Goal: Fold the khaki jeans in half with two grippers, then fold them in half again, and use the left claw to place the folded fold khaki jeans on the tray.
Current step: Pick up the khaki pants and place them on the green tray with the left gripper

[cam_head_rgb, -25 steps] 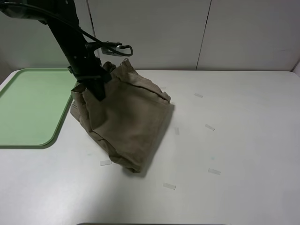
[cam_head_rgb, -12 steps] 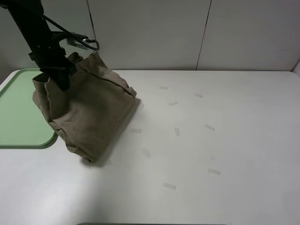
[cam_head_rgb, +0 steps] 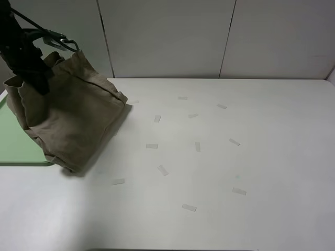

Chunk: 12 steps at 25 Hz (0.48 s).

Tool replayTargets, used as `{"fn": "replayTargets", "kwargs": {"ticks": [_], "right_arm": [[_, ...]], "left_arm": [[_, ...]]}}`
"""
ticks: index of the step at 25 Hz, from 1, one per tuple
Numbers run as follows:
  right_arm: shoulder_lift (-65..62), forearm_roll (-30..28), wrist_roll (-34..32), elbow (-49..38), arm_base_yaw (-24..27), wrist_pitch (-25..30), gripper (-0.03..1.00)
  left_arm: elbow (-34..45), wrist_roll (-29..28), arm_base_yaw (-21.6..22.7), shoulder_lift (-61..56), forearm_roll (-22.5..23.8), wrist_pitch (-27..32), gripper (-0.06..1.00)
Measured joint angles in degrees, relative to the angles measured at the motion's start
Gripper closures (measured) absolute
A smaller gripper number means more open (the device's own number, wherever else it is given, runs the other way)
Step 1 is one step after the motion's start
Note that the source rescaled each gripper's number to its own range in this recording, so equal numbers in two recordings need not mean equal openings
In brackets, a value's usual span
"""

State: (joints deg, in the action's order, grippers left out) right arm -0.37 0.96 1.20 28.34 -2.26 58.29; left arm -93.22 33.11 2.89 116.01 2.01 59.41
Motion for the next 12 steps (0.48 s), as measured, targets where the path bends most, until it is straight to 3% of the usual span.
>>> {"fn": "replayTargets", "kwargs": {"ticks": [12], "right_arm": [[0.00,0.00,-0.04,0.00,0.00,0.00,-0.03]], "left_arm": [[0.00,0.72,7.29,0.00,2.61,-5.45,0.94]]}}
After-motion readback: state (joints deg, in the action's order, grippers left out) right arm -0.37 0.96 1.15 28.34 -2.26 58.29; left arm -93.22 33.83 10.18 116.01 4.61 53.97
